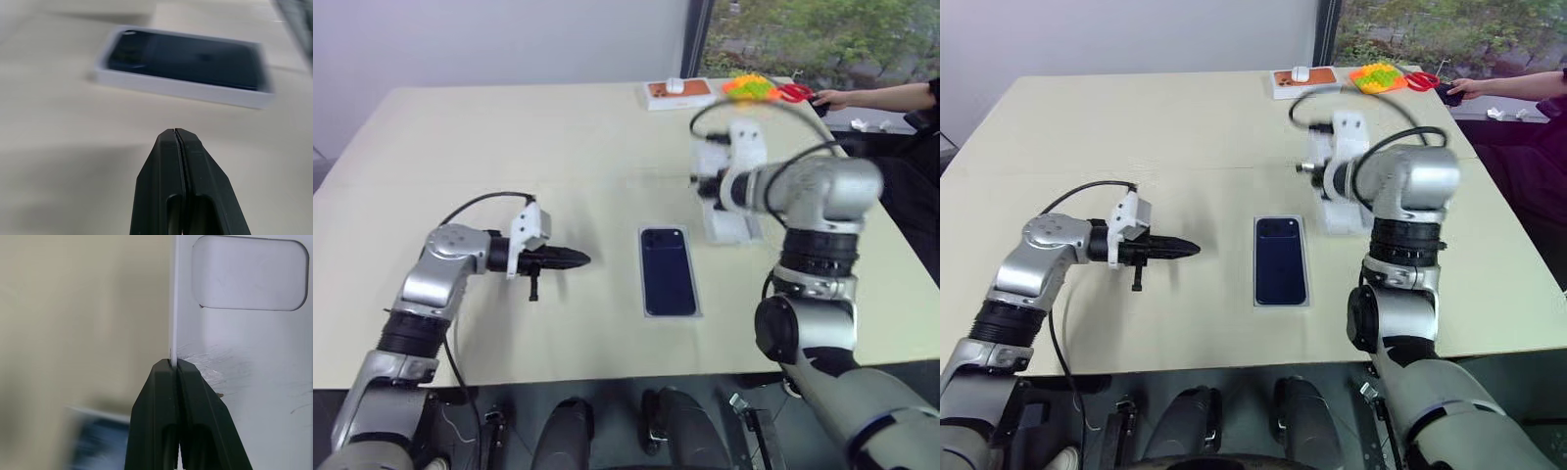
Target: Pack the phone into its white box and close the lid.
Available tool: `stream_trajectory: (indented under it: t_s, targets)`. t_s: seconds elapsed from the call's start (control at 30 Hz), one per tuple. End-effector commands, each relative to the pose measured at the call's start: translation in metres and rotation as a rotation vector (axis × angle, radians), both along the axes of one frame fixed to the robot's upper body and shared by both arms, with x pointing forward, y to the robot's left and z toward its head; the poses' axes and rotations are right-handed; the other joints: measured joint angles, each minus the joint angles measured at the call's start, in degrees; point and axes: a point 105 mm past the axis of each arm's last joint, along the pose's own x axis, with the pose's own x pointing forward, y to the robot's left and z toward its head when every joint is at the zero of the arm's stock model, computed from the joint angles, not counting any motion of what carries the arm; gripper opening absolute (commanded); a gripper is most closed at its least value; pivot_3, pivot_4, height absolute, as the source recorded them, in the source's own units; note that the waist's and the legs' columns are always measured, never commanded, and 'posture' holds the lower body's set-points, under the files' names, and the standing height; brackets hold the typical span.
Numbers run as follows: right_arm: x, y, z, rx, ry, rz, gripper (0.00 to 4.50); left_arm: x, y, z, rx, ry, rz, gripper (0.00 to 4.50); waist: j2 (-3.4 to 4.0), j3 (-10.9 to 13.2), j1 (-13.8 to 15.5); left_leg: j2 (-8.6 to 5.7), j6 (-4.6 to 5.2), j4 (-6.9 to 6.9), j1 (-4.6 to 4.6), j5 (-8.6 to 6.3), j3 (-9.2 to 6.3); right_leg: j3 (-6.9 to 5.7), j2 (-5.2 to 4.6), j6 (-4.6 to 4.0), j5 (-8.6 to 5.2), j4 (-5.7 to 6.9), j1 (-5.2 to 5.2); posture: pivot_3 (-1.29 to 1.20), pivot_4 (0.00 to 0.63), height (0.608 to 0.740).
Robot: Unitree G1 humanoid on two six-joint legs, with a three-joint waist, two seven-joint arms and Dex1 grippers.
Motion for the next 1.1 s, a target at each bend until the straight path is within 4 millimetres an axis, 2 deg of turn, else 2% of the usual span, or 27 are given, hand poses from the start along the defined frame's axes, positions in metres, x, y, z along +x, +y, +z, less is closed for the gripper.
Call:
stream_trajectory:
  t_s: [0.03, 0.1, 0.17, 0.23, 0.33, 0.4, 0.47, 0.57, 0.63, 0.7, 0.83, 1.03, 1.1]
  targets:
    - [-0.035, 0.036, 0.024, 0.189, -0.15, 0.266, 0.03, 0.011, 0.014, 0.012, -0.012, -0.058, 0.074, 0.0, -0.01, 0.0, 0.06, 0.01, 0.0, -0.01, 0.0, 0.0, 0.0, -0.01, 0.0, 0.0, 0.0, 0.0, 0.0, 0.0, 0.15, 0.74]
    - [-0.049, 0.05, 0.024, 0.285, -0.163, 0.373, 0.03, 0.014, 0.017, 0.012, -0.012, -0.058, 0.087, 0.0, 0.0, 0.0, 0.06, 0.02, 0.0, -0.01, 0.06, 0.0, -0.01, -0.01, -0.02, -0.01, 0.0, 0.01, 0.05, 0.0, 0.15, 0.74]
    - [-0.057, 0.061, 0.009, 0.379, -0.106, 0.41, 0.03, 0.017, 0.018, 0.011, -0.002, -0.062, 0.092, 0.0, 0.0, 0.0, 0.14, 0.0, 0.0, 0.03, 0.05, 0.0, 0.0, 0.0, -0.09, -0.02, 0.02, 0.04, 0.06, 0.0, 0.15, 0.74]
    - [-0.062, 0.072, -0.007, 0.456, -0.034, 0.411, 0.03, 0.02, 0.019, 0.009, 0.011, -0.068, 0.097, 0.0, -0.03, -0.02, 0.25, 0.01, 0.01, 0.06, 0.06, 0.0, 0.0, -0.01, -0.15, -0.02, 0.02, 0.04, 0.1, 0.0, 0.15, 0.74]
    - [-0.072, 0.093, -0.019, 0.578, 0.06, 0.416, 0.03, 0.024, 0.019, 0.011, 0.01, -0.077, 0.103, 0.0, 0.03, 0.02, 0.34, -0.06, 0.04, 0.15, -0.07, 0.04, 0.01, 0.0, -0.21, -0.01, 0.02, 0.11, 0.01, 0.0, 0.15, 0.74]
    - [-0.08, 0.107, -0.018, 0.679, 0.11, 0.433, 0.03, 0.026, 0.019, 0.013, 0.004, -0.081, 0.107, 0.0, 0.0, 0.0, 0.27, -0.07, 0.06, 0.15, -0.01, 0.05, 0.0, 0.0, -0.25, 0.0, 0.03, 0.07, 0.1, 0.0, 0.15, 0.74]
    - [-0.085, 0.118, -0.031, 0.772, 0.252, 0.384, 0.03, 0.027, 0.019, 0.013, 0.007, -0.083, 0.108, 0.0, 0.02, 0.01, -0.14, -0.07, 0.06, 0.15, 0.0, 0.05, -0.01, 0.07, -0.32, 0.04, 0.05, 0.07, 0.07, 0.0, 0.15, 0.74]
    - [-0.09, 0.118, -0.052, 0.801, 0.469, 0.278, 0.03, 0.027, 0.019, 0.013, 0.009, -0.084, 0.106, 0.0, -0.2, -0.22, -0.26, 0.0, 0.07, 0.03, 0.08, 0.05, 0.01, 0.1, -0.21, 0.04, 0.05, 0.05, 0.07, 0.0, 0.15, 0.74]
    - [-0.095, 0.118, -0.061, 0.807, 0.548, 0.233, 0.03, 0.027, 0.017, 0.012, 0.01, -0.085, 0.103, 0.0, -0.12, -0.17, -0.08, 0.1, 0.19, -0.05, 0.19, -0.02, 0.02, 0.0, -0.08, 0.06, 0.01, -0.06, 0.26, 0.0, 0.15, 0.74]
    - [-0.099, 0.121, -0.058, 0.82, 0.557, 0.22, 0.03, 0.026, 0.015, 0.011, 0.009, -0.084, 0.096, 0.0, 0.04, -0.07, -0.14, 0.07, 0.19, 0.0, -0.06, -0.02, 0.07, 0.04, -0.15, 0.06, 0.02, -0.02, 0.01, 0.0, 0.15, 0.74]
    - [-0.101, 0.124, -0.059, 0.835, 0.583, 0.193, 0.03, 0.025, 0.01, 0.01, 0.007, -0.082, 0.084, 0.0, -0.04, -0.12, -0.16, 0.02, 0.19, 0.17, 0.07, -0.02, 0.08, 0.25, -0.12, 0.16, 0.05, -0.05, 0.13, 0.0, 0.15, 0.74]
    - [-0.096, 0.113, -0.07, 0.817, 0.603, 0.125, 0.03, 0.019, -0.004, 0.009, -0.008, -0.077, 0.031, 0.0, -0.04, -0.12, 0.16, 0.03, 0.25, 0.17, 0.05, 0.02, 0.04, 0.23, -0.06, 0.16, 0.05, -0.04, 0.13, 0.0, 0.15, 0.74]
    - [-0.09, 0.104, -0.067, 0.818, 0.563, 0.115, 0.61, 0.012, -0.015, 0.01, -0.028, -0.067, -0.011, 0.0, -0.04, -0.12, 0.15, 0.03, 0.25, 0.17, 0.03, 0.02, 0.05, 0.24, -0.09, 0.15, 0.06, -0.06, 0.13, 0.0, 0.15, 0.74]
